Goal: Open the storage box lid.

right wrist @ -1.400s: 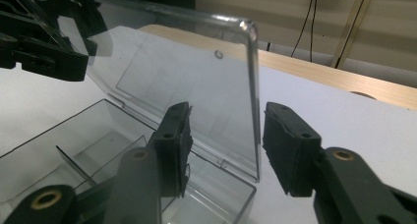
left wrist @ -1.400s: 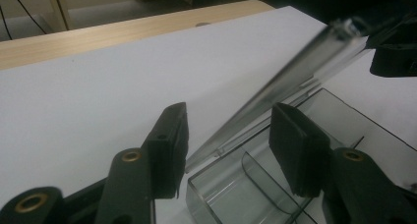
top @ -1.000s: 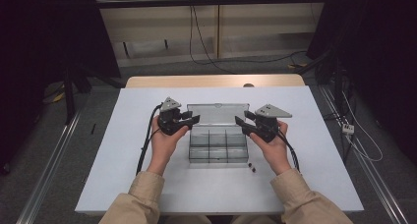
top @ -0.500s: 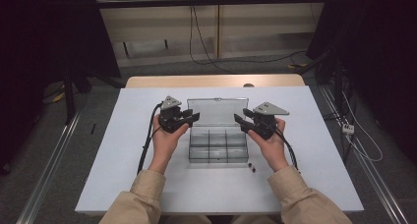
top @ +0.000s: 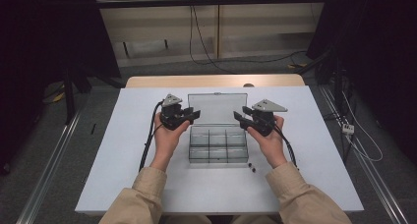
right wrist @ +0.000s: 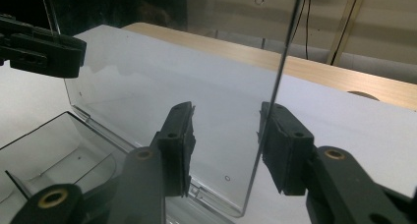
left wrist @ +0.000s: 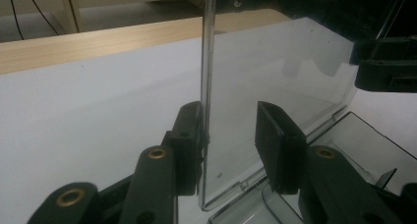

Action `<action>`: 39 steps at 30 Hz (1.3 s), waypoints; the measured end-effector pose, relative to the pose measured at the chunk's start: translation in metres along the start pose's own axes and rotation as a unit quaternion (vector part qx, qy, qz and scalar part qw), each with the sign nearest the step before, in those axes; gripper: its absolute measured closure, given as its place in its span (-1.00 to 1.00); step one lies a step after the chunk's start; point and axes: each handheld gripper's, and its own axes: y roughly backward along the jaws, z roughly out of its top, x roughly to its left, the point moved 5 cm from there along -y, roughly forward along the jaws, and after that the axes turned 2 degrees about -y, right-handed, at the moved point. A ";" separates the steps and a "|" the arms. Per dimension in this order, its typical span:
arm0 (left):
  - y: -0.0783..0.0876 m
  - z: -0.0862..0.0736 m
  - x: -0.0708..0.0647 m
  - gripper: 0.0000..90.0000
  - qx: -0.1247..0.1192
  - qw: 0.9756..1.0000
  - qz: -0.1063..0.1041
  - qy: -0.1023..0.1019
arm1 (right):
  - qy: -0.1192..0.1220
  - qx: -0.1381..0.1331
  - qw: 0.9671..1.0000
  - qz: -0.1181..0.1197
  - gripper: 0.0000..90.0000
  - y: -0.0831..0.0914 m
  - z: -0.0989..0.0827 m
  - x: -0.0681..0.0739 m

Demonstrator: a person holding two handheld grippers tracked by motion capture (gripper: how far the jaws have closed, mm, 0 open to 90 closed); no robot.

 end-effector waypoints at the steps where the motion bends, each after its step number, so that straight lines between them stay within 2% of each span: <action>1: -0.001 0.000 0.000 0.40 0.001 1.000 0.001 0.000 | -0.001 0.000 1.000 0.000 0.26 -0.001 0.000 -0.001; 11: -0.006 0.000 0.003 0.39 -0.002 1.000 0.004 0.009 | -0.011 0.000 1.000 -0.001 0.26 -0.007 0.000 -0.004; 27: -0.011 0.002 0.006 0.36 0.009 1.000 0.006 0.013 | -0.015 0.005 1.000 -0.003 0.27 -0.013 0.000 -0.007; 39: -0.020 0.004 0.008 0.22 0.007 1.000 0.003 0.030 | -0.033 0.011 0.999 -0.004 0.07 -0.024 0.006 -0.011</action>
